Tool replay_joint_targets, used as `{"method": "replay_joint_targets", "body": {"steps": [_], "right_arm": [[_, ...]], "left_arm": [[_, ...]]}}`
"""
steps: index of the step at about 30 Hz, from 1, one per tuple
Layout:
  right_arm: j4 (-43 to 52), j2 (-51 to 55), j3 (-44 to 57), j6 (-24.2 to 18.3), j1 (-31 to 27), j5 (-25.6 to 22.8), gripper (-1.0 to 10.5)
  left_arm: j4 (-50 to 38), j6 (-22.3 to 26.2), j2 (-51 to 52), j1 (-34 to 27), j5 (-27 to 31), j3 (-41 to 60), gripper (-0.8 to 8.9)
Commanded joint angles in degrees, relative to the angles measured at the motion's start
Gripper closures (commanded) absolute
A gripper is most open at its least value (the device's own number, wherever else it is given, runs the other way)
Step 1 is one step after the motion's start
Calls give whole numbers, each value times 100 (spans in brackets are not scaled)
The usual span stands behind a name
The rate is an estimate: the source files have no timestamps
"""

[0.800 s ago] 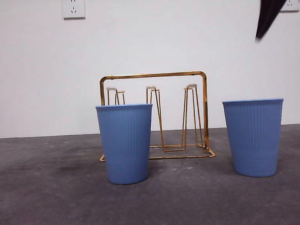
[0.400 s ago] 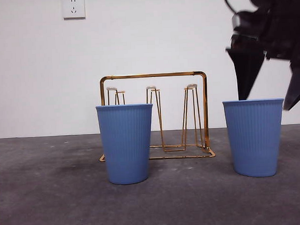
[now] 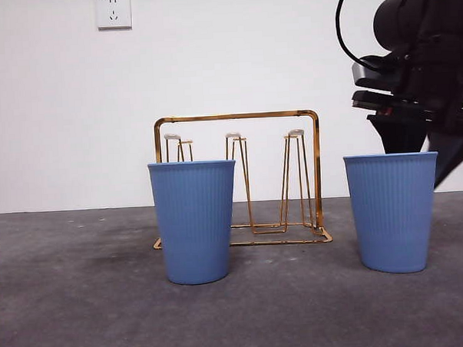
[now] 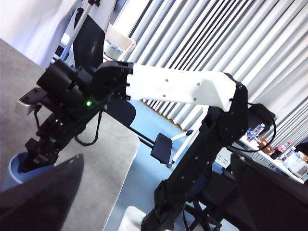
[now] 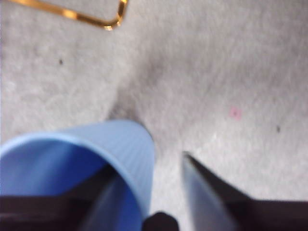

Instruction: Pick up cup 1,put cup 1 in the cup rack,pick up cup 2,put cup 2 in the cup rack

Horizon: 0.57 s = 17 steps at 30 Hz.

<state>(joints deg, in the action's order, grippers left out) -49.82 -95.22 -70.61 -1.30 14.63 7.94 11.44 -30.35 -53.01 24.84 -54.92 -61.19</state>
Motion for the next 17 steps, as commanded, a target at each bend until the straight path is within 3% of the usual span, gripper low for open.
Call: {"method": "replay_joint_targets", "body": {"steps": [1, 9, 17], "right_arm": [[79, -17, -7, -90, 11, 20, 968], [-13, 199, -70, -343, -4, 199, 962], [-319, 1532, -1078, -249, -7, 1244, 962]], "left_arm": [[-199, -199, -39, 116, 149, -15, 104], [-1025, -682, -101, 308, 678, -15, 104], [-2389, -1419, -153, 323, 879, -15, 104]]}}
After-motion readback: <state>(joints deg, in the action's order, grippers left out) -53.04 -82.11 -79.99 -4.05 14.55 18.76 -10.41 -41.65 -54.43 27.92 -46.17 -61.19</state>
